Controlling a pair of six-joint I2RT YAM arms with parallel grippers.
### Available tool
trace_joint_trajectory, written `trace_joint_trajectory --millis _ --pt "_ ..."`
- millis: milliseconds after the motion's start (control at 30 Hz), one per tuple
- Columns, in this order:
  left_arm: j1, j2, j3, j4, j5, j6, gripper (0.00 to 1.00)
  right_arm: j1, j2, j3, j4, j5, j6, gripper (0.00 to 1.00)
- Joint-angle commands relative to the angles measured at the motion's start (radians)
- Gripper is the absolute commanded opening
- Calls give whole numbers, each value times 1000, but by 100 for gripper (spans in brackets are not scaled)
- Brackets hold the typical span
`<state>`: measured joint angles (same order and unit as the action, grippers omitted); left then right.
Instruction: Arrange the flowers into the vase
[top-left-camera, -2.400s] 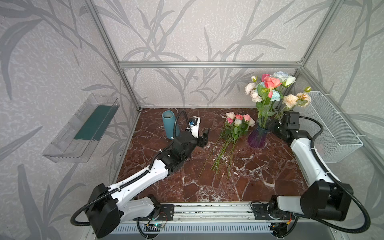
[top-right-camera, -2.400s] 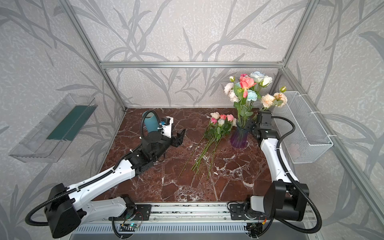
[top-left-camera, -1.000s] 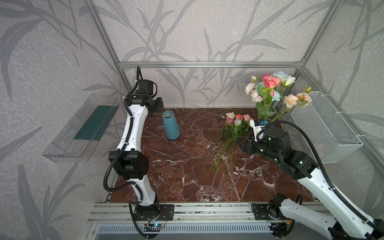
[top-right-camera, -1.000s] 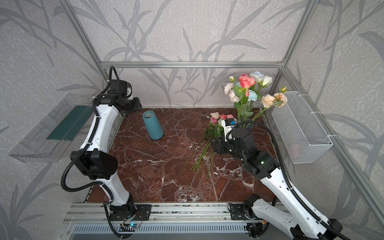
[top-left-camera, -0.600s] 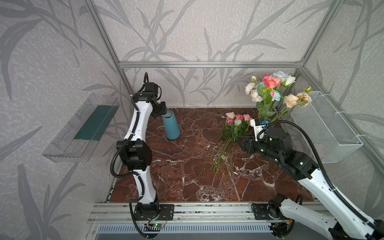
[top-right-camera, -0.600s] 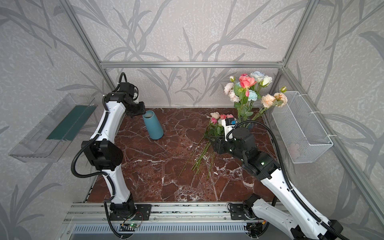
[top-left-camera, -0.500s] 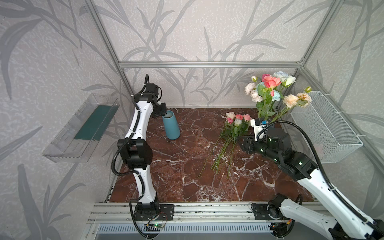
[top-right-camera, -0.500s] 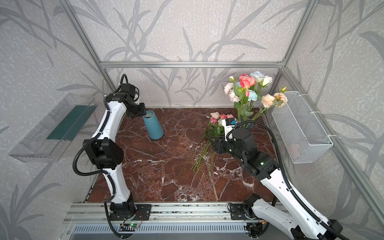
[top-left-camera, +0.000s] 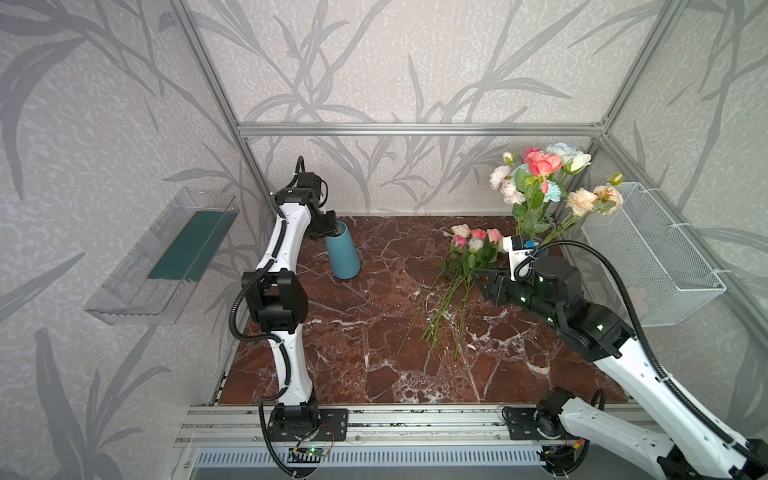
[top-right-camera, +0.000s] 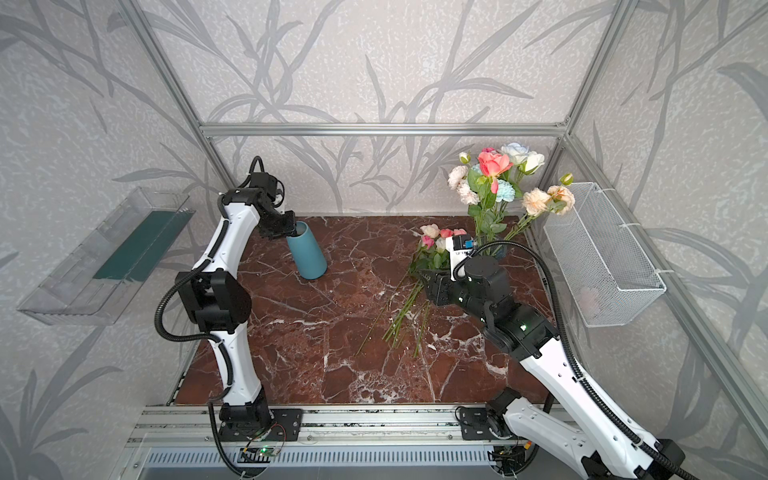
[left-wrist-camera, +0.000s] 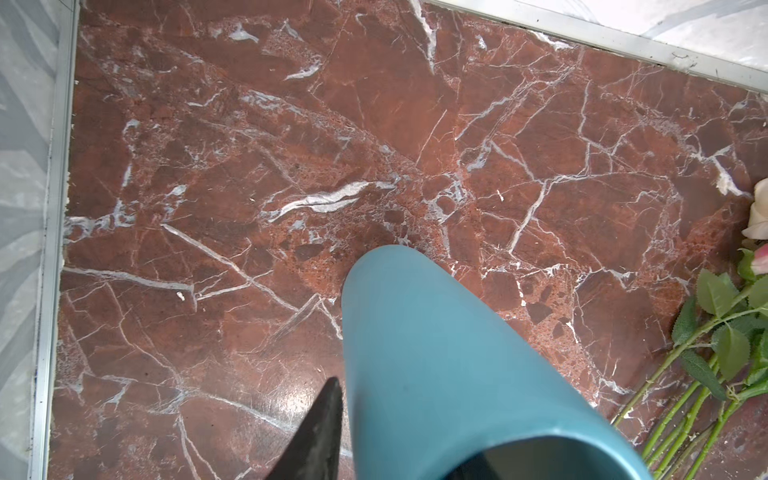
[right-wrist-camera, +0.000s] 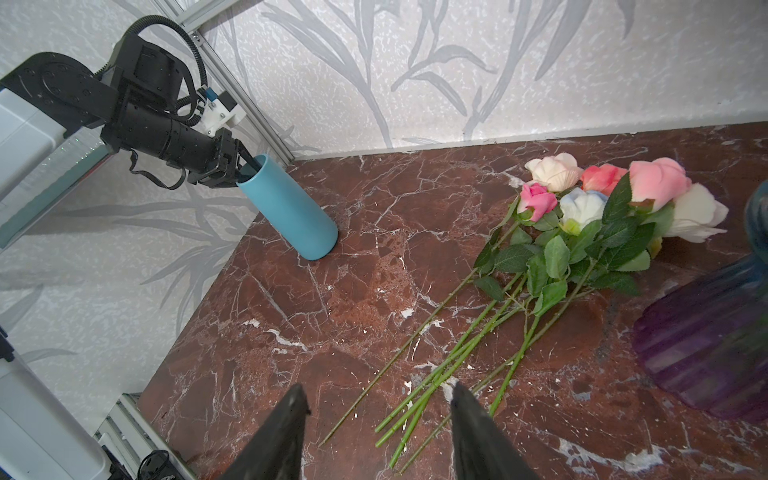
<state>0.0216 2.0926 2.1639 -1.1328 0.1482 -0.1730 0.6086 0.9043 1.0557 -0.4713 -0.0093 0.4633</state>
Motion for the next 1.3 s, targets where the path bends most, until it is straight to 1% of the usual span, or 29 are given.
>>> trace_joint_trajectory --millis 0,100,267,367,433,533,600,700,767,833,867,967,1067,1133,1267 --pt "3 14 30 -53 12 26 30 4 -13 -1 27 11 5 56" --pt "4 6 29 -72 14 27 25 3 -15 1 28 15 8 56" --pt "3 -51 -46 -49 13 35 14 4 6 27 46 5 5 55" --pt "3 -76 -84 -34 16 39 7 4 13 41 53 -2 6 55" --pt "3 -88 -97 -34 33 38 1 4 11 41 58 -3 6 55" --pt "-4 -118 -109 -38 52 30 0 5 16 40 53 3 1 54" --pt "-23 -149 -125 -36 40 30 0 3 26 38 40 11 -10 54" --pt "-82 -207 -154 -35 16 46 0 3 56 29 28 35 -28 53" --pt "-144 -237 -157 -47 2 69 0 4 83 39 14 67 -28 52" --pt "-219 -261 -159 -63 -90 90 0 5 112 40 20 91 -28 52" --pt "-247 -264 -153 -79 -111 98 0 3 127 41 24 101 -31 52" --pt "-333 -258 -128 -145 -152 109 0 4 199 54 23 141 -41 51" --pt "-430 -248 -107 -205 -253 124 0 3 292 65 33 179 -33 50" --pt "-485 -238 -92 -232 -287 128 0 4 355 78 42 191 -27 50" --pt "-576 -182 -28 -302 -396 144 0 3 493 120 72 211 -3 50"
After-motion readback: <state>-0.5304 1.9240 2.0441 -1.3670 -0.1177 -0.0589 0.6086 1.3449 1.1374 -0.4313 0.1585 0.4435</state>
